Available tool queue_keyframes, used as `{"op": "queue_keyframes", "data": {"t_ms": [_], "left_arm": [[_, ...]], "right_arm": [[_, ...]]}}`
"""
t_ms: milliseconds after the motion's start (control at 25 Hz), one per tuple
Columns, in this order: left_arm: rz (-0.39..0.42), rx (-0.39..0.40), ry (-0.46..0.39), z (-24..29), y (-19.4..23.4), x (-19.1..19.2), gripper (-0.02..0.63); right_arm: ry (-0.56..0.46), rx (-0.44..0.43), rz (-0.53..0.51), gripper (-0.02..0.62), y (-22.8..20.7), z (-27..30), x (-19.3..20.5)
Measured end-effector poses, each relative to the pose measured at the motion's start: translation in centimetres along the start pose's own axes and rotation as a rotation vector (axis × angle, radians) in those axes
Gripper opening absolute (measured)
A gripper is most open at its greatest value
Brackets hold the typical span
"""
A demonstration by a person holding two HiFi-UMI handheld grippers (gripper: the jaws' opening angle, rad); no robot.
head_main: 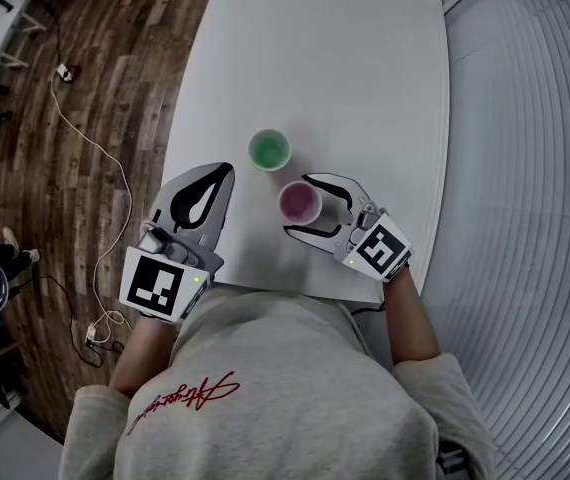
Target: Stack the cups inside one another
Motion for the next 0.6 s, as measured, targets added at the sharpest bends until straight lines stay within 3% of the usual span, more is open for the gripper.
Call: {"op": "queue_keyframes", "data": {"t_ms": [600], "left_arm": [[-0.011,-0.018,-0.019,-0.5,1.0,-1.4,-0.006]], "right_arm": [[-0.090,0.022,-0.042,0.353,-1.8,-0.1,-3.0]]}}
Point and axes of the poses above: the fingertips, and each gripper's own axes: z forward along the fingers, y to its left, x out of its underside, the point moved 10 cm from there along -z, backward along the fingers, and after that the axes turned 5 degrees about -z, right-handed, at the moved point
